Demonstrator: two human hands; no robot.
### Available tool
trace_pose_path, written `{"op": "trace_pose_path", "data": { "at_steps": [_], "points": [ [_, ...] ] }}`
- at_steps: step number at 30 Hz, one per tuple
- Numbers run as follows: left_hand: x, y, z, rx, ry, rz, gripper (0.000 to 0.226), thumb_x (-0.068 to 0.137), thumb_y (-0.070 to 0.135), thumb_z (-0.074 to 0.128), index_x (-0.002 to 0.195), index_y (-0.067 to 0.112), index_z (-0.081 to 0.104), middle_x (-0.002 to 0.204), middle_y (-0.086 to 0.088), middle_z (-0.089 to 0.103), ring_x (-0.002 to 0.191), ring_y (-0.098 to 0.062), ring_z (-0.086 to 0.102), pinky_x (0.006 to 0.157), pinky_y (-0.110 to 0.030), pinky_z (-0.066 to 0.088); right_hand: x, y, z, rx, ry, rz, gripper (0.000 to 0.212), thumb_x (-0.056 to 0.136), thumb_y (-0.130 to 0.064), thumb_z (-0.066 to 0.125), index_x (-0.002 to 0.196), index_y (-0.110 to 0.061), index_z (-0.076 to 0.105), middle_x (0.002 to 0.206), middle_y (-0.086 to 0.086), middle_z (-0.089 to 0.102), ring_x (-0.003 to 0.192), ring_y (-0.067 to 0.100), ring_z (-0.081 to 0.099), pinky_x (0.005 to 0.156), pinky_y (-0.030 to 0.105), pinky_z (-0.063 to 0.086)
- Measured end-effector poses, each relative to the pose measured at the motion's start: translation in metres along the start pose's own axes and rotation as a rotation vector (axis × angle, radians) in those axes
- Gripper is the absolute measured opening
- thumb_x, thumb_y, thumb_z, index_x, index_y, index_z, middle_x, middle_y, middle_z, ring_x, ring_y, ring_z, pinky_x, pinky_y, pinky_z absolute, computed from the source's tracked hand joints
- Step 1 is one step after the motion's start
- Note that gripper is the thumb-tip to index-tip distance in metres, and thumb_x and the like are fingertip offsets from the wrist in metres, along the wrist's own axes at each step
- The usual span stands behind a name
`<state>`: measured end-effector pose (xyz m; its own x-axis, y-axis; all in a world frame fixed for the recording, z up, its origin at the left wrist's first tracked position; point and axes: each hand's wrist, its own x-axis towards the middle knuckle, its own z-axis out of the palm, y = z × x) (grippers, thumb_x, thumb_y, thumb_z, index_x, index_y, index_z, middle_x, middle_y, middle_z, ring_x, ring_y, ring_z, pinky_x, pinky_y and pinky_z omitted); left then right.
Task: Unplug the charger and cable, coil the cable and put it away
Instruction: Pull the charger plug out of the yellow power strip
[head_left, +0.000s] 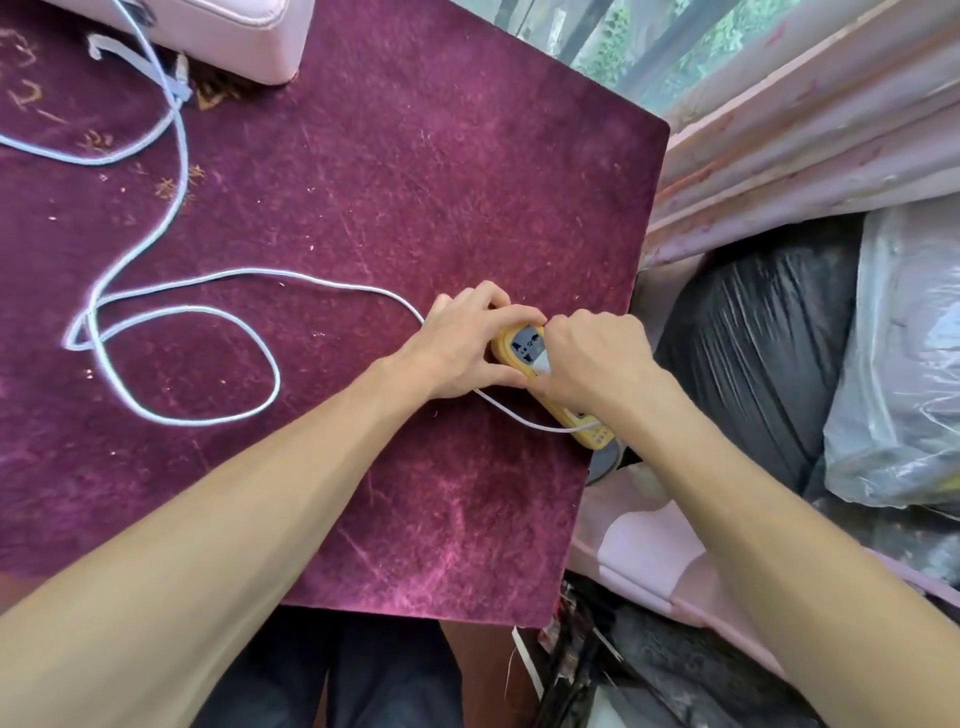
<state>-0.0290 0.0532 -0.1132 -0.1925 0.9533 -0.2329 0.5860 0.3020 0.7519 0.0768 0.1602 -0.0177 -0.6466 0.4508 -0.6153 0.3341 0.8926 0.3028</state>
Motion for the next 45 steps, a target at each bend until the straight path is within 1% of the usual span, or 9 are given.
{"op": "trace_pose_path", "data": {
  "at_steps": [5, 9, 13, 18, 25, 29, 32, 40, 45],
  "points": [
    [0.002, -0.002, 0.0, -0.045, -0.001, -0.004, 0.064, 0.079, 0.056, 0.077, 0.137, 0.046, 0.052, 0.118, 0.006, 0.043, 0.11, -0.014, 0.042, 0.103, -0.035, 0.025, 0.01, -0.005, -0.007, -0.161, -0.129, -0.07, 0.064, 0.096, -0.065, 0.058, 0.134, -0.014, 0.063, 0.12, 0.003, 0.071, 0.109, 0.027, 0.072, 0.071, 0.036, 0.038],
    [0.002, -0.002, 0.0, -0.067, -0.008, -0.012, 0.063, 0.08, 0.06, 0.074, 0.138, 0.05, 0.05, 0.117, 0.007, 0.041, 0.097, -0.009, 0.03, 0.097, -0.031, 0.025, 0.016, -0.011, -0.009, -0.212, -0.212, -0.079, 0.054, 0.099, -0.058, 0.056, 0.127, -0.012, 0.064, 0.099, 0.002, 0.058, 0.106, 0.025, 0.071, 0.07, 0.036, 0.041],
    [0.001, -0.003, 0.0, -0.036, -0.026, -0.013, 0.069, 0.08, 0.061, 0.073, 0.144, 0.051, 0.046, 0.117, 0.007, 0.04, 0.087, -0.007, 0.02, 0.092, -0.032, 0.028, 0.022, -0.013, -0.014, -0.214, -0.26, -0.082, 0.056, 0.099, -0.056, 0.058, 0.131, -0.011, 0.063, 0.108, 0.003, 0.066, 0.107, 0.026, 0.07, 0.071, 0.036, 0.043],
    [0.003, -0.004, -0.004, -0.049, -0.086, 0.001, 0.073, 0.075, 0.07, 0.07, 0.142, 0.055, 0.045, 0.119, 0.006, 0.04, 0.105, -0.015, 0.036, 0.1, -0.032, 0.026, 0.019, -0.011, -0.012, -0.23, -0.262, -0.093, 0.049, 0.102, -0.051, 0.055, 0.125, -0.01, 0.066, 0.098, 0.004, 0.062, 0.093, 0.026, 0.066, 0.072, 0.036, 0.046],
    [0.002, -0.001, -0.003, -0.038, -0.044, -0.005, 0.059, 0.083, 0.061, 0.068, 0.138, 0.054, 0.048, 0.116, 0.005, 0.041, 0.103, -0.015, 0.037, 0.1, -0.034, 0.025, 0.016, -0.011, -0.012, -0.291, -0.27, -0.146, 0.058, 0.104, -0.058, 0.047, 0.128, -0.01, 0.066, 0.119, 0.007, 0.07, 0.11, 0.03, 0.07, 0.075, 0.038, 0.046],
    [0.002, -0.001, -0.003, -0.041, -0.042, 0.0, 0.058, 0.083, 0.064, 0.066, 0.138, 0.054, 0.048, 0.116, 0.006, 0.04, 0.102, -0.014, 0.036, 0.101, -0.034, 0.024, 0.022, -0.004, -0.006, -0.173, -0.283, -0.146, 0.056, 0.104, -0.061, 0.041, 0.099, -0.011, 0.065, 0.076, -0.001, 0.049, 0.083, 0.028, 0.06, 0.071, 0.038, 0.047],
    [0.001, -0.001, -0.003, -0.024, -0.046, 0.004, 0.057, 0.084, 0.064, 0.065, 0.138, 0.054, 0.048, 0.115, 0.006, 0.039, 0.104, -0.015, 0.037, 0.102, -0.036, 0.025, 0.026, 0.003, 0.0, -0.127, -0.274, -0.161, 0.063, 0.102, -0.068, 0.035, 0.071, -0.014, 0.043, 0.065, 0.0, 0.045, 0.074, 0.03, 0.058, 0.068, 0.039, 0.049],
    [0.002, 0.0, -0.002, -0.009, -0.053, -0.018, 0.057, 0.082, 0.061, 0.066, 0.137, 0.054, 0.048, 0.115, 0.006, 0.039, 0.105, -0.016, 0.038, 0.103, -0.038, 0.028, 0.022, 0.007, -0.001, -0.186, -0.221, -0.213, 0.063, 0.1, -0.06, 0.041, 0.119, -0.005, 0.065, 0.106, 0.016, 0.073, 0.1, 0.036, 0.071, 0.078, 0.041, 0.053],
    [0.003, -0.001, -0.002, -0.012, -0.056, -0.011, 0.058, 0.082, 0.063, 0.064, 0.136, 0.055, 0.048, 0.116, 0.006, 0.039, 0.106, -0.016, 0.039, 0.102, -0.038, 0.027, 0.022, 0.004, -0.004, -0.163, -0.268, -0.198, 0.055, 0.1, -0.055, 0.043, 0.112, -0.007, 0.066, 0.099, 0.013, 0.07, 0.1, 0.035, 0.07, 0.074, 0.039, 0.049]
  ]
}}
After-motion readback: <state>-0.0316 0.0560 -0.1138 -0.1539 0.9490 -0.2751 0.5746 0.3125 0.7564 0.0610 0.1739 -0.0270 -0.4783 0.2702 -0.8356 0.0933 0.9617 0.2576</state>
